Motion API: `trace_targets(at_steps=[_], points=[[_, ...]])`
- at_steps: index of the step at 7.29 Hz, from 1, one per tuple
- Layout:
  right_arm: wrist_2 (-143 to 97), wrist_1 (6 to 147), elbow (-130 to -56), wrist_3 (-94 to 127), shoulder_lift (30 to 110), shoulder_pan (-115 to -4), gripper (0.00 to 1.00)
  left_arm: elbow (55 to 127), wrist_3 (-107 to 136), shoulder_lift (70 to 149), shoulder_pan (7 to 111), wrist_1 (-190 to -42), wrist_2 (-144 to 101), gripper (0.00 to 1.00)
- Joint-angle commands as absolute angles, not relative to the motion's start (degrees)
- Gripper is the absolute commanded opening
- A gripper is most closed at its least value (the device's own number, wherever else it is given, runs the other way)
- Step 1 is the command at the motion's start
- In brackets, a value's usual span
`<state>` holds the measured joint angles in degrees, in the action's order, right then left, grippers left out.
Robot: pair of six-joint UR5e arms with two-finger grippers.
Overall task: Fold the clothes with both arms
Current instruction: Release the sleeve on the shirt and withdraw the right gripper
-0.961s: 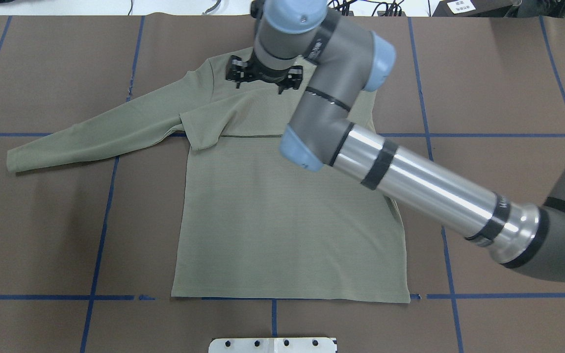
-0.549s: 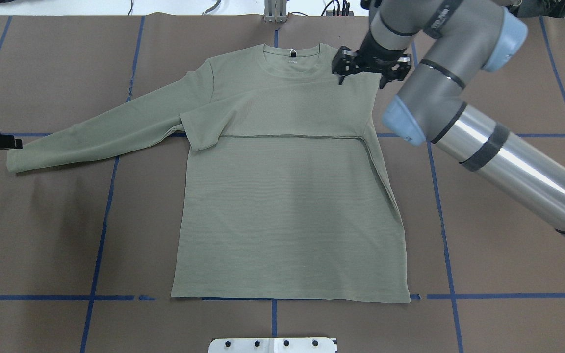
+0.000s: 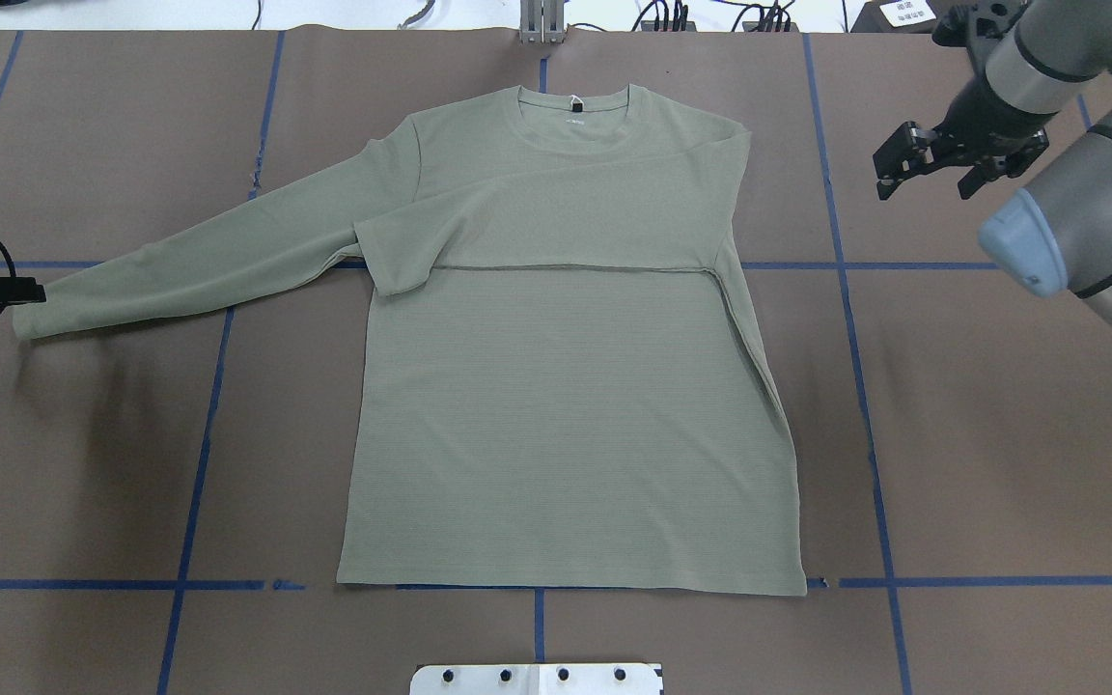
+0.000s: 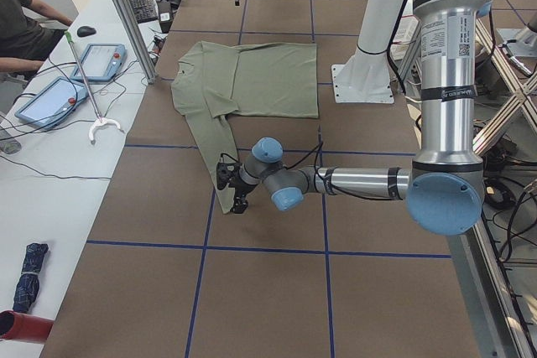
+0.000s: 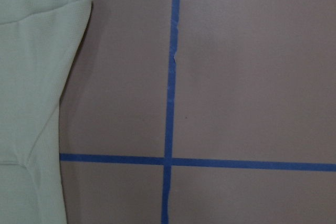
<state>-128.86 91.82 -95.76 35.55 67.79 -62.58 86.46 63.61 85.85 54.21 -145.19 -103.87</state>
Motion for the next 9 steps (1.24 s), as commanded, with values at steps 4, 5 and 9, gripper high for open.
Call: trace_targets(at_steps=[4,5,9], points=[[-129.6,91.7,-97.3,33.2,71.0,-63.5,1.00,81.5,63.8,89.2,53.1,-145.4,-103.3,1.00],[-129.6,91.7,-97.3,33.2,71.0,-63.5,1.00,81.6,63.9,88.9,53.1,-145.4,-103.3,1.00],[-129.5,91.7,-97.4,33.2,71.2,-63.5,1.00,83.3,64.2,87.2,52.6,-145.5,-103.5,1.00]])
